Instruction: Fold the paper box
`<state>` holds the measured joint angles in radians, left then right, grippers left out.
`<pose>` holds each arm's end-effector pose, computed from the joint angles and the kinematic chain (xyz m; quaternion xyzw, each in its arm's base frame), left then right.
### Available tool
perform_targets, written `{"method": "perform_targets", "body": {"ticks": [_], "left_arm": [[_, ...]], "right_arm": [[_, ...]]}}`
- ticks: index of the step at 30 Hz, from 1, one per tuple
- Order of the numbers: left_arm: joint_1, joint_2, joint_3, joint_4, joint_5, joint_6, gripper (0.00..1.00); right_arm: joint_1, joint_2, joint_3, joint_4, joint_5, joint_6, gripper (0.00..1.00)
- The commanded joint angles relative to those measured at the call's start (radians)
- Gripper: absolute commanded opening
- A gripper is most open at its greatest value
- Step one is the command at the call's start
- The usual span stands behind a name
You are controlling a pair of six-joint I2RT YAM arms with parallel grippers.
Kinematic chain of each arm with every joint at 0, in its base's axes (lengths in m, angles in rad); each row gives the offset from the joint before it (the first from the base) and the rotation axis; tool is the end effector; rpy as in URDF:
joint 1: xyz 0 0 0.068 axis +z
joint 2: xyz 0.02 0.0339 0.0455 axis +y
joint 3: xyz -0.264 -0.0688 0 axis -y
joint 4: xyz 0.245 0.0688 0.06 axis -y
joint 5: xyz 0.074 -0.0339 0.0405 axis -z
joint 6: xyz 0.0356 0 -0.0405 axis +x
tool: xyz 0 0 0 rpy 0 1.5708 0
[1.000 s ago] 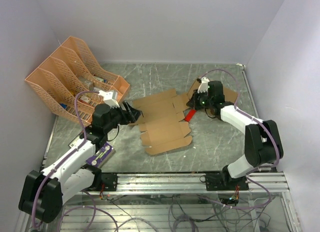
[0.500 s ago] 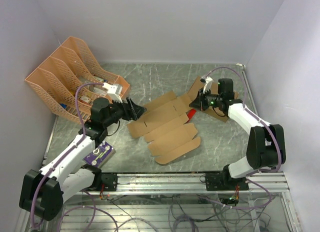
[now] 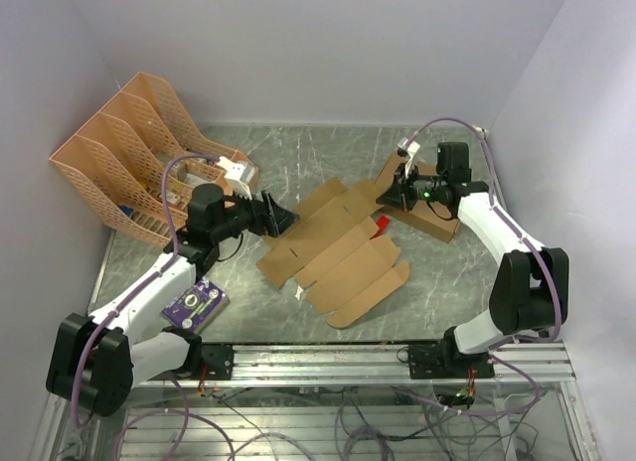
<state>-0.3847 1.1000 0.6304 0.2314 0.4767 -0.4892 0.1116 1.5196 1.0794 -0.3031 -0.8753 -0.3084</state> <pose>0.2242 -0.1084 0.2665 0.1058 0.7705 -0.4223 0.4656 0.3199 0.0634 0.2615 -0.3395 0.7756 0.3504 0.4005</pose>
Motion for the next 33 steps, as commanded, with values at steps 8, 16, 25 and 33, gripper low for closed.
{"method": "perform_targets", "body": {"ticks": [8,16,25,33], "left_arm": [[0.027,-0.024,0.071,0.042,0.025,0.074,0.91],[0.027,-0.024,0.017,0.126,0.079,0.113,0.88],[0.027,0.069,-0.036,0.365,0.114,0.181,0.86],[0.027,0.262,0.139,0.133,0.16,0.297,0.75]], "right_arm": [[0.053,0.004,0.124,-0.122,0.015,-0.186,0.0],[0.057,0.002,0.135,-0.167,0.003,-0.264,0.0],[0.066,0.032,0.209,-0.229,-0.019,-0.357,0.0],[0.085,0.053,0.265,-0.248,0.005,-0.406,0.0]]}}
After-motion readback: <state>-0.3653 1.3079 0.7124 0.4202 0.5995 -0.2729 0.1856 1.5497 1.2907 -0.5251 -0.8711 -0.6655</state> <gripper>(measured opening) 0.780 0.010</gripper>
